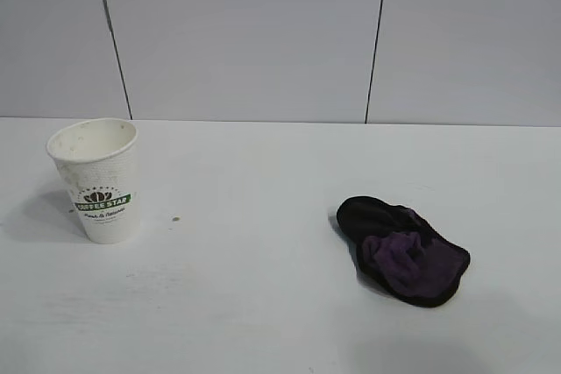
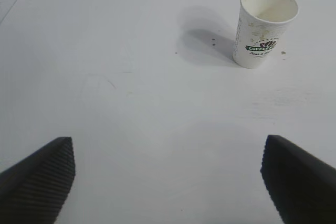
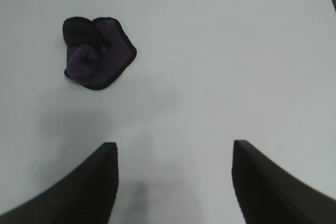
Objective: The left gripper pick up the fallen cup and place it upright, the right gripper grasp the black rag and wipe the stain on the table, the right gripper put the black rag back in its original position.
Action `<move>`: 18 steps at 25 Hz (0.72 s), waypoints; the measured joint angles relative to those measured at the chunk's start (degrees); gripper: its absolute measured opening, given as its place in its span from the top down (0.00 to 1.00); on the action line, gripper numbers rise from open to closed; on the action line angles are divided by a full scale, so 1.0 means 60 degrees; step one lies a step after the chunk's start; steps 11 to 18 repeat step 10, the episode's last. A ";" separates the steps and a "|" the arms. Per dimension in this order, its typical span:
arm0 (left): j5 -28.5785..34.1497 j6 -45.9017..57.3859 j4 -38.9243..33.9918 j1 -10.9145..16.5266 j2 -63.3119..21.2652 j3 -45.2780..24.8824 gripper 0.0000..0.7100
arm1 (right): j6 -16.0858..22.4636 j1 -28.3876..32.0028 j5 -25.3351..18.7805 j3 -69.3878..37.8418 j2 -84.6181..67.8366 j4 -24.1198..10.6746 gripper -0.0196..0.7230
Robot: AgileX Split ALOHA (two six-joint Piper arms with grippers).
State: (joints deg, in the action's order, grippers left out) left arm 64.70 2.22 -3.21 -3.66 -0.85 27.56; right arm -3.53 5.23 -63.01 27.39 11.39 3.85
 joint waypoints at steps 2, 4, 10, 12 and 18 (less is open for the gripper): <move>0.0000 0.0000 0.0000 0.0000 0.0000 0.0000 0.02 | 0.0009 -0.0003 0.0035 -0.0077 0.0000 -0.0039 0.39; 0.0000 0.0000 0.0000 0.0000 0.0000 -0.0007 0.02 | 0.0042 -0.0003 0.0135 -0.0084 0.0000 -0.0070 0.39; 0.0000 0.0000 0.0000 0.0000 0.0000 -0.0007 0.02 | 0.0041 -0.0003 0.0185 -0.0088 0.0000 -0.0102 0.39; 0.0000 0.0000 0.0000 0.0000 0.0000 -0.0007 0.02 | 0.0041 -0.0003 0.0185 -0.0088 0.0000 -0.0102 0.39; 0.0000 0.0000 0.0000 0.0000 0.0000 -0.0007 0.02 | 0.0041 -0.0003 0.0185 -0.0088 0.0000 -0.0102 0.39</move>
